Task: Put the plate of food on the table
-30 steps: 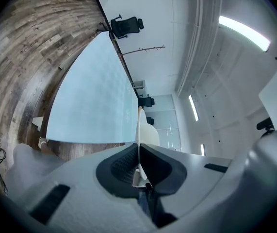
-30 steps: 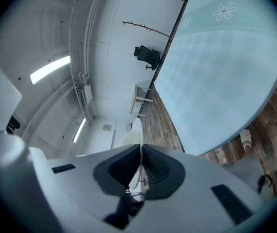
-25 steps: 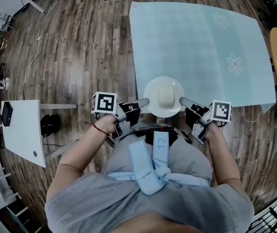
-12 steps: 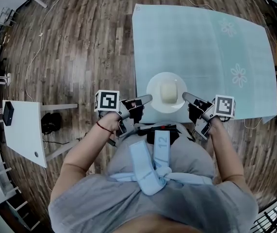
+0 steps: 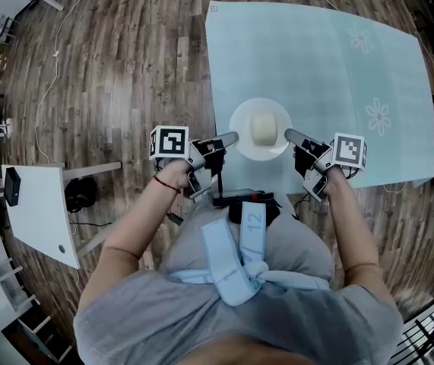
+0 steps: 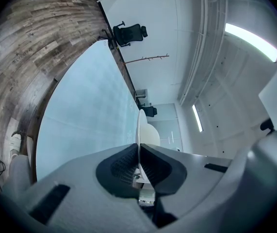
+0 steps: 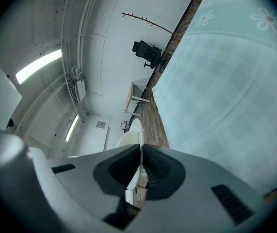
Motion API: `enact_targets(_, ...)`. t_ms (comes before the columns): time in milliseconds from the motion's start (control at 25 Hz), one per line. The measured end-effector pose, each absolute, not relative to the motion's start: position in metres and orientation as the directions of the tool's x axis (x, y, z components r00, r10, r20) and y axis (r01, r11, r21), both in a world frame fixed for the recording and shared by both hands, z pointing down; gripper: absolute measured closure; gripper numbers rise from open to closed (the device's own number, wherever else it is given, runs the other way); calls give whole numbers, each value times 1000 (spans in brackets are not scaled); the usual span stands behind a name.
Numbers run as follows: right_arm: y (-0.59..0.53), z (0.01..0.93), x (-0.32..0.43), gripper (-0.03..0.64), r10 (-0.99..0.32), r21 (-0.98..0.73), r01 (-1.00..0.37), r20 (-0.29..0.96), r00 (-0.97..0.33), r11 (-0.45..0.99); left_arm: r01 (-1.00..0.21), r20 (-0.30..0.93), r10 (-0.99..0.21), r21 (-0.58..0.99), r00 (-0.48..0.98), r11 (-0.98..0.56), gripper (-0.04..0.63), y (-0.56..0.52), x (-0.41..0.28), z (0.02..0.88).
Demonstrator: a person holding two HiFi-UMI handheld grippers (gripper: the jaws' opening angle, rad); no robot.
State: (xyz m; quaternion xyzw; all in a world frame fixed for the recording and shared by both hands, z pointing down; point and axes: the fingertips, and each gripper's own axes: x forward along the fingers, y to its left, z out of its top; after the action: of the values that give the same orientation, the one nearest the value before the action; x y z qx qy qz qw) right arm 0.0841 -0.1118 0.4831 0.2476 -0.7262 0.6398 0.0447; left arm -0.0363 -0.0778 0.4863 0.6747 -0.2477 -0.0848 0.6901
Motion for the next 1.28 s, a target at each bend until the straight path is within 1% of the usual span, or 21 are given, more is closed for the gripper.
enact_targets(200,-131,503,78,577,-305,-894,-445,412,-859,45,-236,246,-449,968,859,80,568,-99,-44,508)
enact_targets(440,-163,525,70,577,-317,-908,-418,390,-865,25,-248,252,-448,966,858,68,567,-134,-47,530)
enact_targets(840,-198,564,66,577,-345,-886,-462,423,-838,36,-300,297,-449,952,843,67,566,-171,-53,571)
enact_targets(1280,-248,623,58,575,-340,-865,-502,466,-817,21,-350,342,-449,934,826,69,566,-224,-62,626)
